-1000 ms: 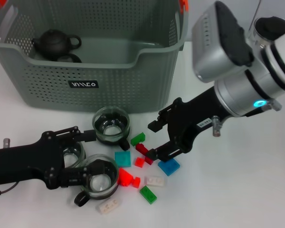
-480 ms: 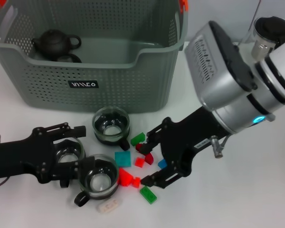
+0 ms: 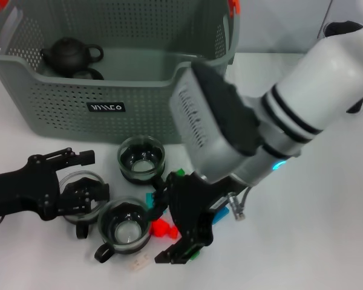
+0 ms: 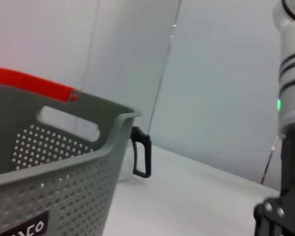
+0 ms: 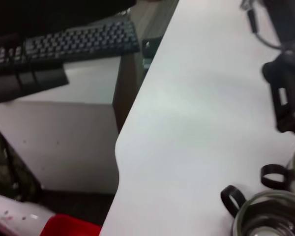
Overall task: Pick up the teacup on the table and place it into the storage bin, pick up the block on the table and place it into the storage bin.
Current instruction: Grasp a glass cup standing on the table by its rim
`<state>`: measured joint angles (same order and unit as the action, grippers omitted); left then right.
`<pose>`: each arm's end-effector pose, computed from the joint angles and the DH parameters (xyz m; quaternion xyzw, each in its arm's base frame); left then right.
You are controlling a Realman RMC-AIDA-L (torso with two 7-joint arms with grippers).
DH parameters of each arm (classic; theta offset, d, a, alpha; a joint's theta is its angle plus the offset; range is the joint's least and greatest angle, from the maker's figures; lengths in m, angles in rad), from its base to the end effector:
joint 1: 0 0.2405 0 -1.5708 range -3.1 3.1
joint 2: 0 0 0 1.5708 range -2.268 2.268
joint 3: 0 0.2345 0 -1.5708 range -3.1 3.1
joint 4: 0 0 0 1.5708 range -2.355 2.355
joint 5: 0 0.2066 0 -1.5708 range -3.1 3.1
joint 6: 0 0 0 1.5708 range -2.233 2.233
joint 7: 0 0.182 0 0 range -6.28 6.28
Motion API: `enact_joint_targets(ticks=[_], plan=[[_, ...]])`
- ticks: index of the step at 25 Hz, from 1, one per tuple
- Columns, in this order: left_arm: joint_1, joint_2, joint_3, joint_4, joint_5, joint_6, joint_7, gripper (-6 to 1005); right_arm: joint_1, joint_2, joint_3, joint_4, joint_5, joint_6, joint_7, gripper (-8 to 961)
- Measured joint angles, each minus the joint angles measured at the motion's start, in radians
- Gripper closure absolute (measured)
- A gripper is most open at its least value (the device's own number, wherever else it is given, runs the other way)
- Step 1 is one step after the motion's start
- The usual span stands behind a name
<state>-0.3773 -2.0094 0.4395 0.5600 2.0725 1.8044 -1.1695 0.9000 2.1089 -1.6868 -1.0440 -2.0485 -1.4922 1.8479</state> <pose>-0.2779 0.2682 0.0152 -0.9181 -0.2129 -0.2999 0.1479 0.0651 0.2902 -0.1258 0.9848 0.1066 0.0711 0.1176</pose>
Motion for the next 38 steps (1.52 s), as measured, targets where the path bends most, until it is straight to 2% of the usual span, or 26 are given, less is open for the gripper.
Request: enact_joint_targets(ticks=[5,13,20,28,38], plan=[[0.005,-0.004,-0.005,0.0,-0.006,-0.005,-0.002,157,0.051,0.0,-0.083,0.065,0.007,0.059,-0.027,234],[0.005,-0.006,-0.016,-0.004,-0.009,-0.019,-0.003,158,0.066,0.003,-0.198,0.067,0.004,0.163,-0.086,234],[0.005,-0.006,-0.018,-0.006,-0.009,-0.02,-0.002,158,0.073,0.005,-0.226,0.057,0.0,0.216,-0.133,234],[0.006,-0.007,-0.039,-0.009,-0.009,-0.02,-0.003,157,0.082,0.005,-0.323,0.066,-0.004,0.32,-0.191,234],[0.009,-0.008,-0.042,-0.02,-0.009,-0.022,-0.004,157,0.104,0.012,-0.368,0.112,-0.003,0.368,-0.238,234]])
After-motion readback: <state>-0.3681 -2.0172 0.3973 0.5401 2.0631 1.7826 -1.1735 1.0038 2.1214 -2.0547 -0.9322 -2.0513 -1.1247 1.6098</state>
